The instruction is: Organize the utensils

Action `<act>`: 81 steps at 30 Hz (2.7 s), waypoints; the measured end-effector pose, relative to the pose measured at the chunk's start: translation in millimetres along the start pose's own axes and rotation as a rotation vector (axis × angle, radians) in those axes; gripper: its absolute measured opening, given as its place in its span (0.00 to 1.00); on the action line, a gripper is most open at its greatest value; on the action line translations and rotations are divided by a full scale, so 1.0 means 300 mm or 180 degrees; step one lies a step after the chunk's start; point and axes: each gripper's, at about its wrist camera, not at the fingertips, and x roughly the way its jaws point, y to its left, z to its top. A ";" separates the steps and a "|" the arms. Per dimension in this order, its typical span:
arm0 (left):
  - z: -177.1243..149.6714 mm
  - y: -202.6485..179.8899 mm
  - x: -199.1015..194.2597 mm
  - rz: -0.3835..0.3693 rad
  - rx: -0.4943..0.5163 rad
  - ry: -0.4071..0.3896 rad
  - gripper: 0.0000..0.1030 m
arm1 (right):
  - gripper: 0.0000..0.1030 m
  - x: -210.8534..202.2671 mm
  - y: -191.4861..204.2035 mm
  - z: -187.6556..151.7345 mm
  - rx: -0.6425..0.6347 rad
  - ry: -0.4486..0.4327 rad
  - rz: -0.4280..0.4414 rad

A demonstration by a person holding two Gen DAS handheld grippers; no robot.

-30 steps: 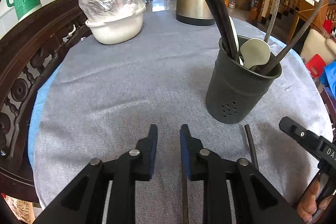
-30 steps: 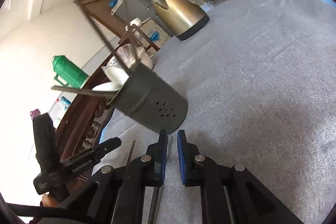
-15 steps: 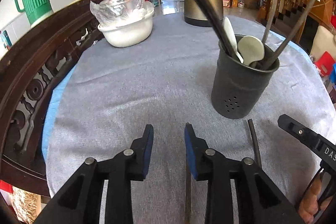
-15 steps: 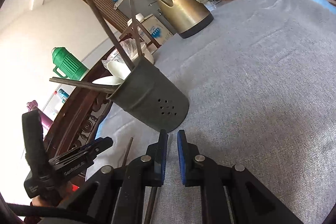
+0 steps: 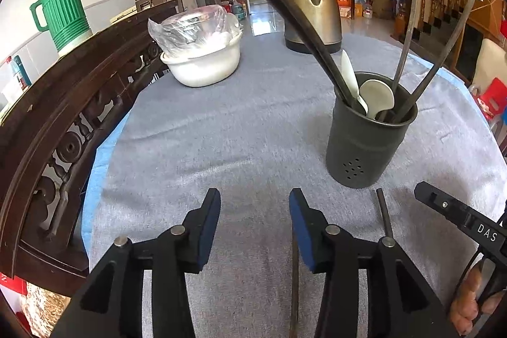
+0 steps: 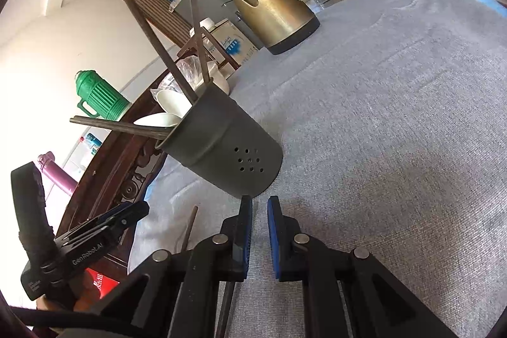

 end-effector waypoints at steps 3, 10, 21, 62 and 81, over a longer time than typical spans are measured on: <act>-0.003 0.012 0.000 -0.0018 -0.0045 0.0011 0.46 | 0.13 0.002 0.000 0.001 -0.0003 0.0011 -0.0018; -0.005 0.039 -0.011 -0.0059 -0.0142 -0.0006 0.51 | 0.13 0.007 -0.004 0.000 0.0021 0.0033 -0.0056; -0.002 0.058 -0.004 -0.0105 -0.0205 -0.0015 0.51 | 0.13 0.012 -0.007 -0.001 0.0046 0.0055 -0.0121; 0.017 0.076 0.050 -0.0368 -0.0210 0.0101 0.52 | 0.13 0.001 0.004 -0.012 0.0013 -0.0012 -0.0385; 0.014 0.108 0.121 -0.0958 -0.0069 0.0485 0.60 | 0.15 0.005 0.092 0.023 -0.0019 0.0145 -0.0516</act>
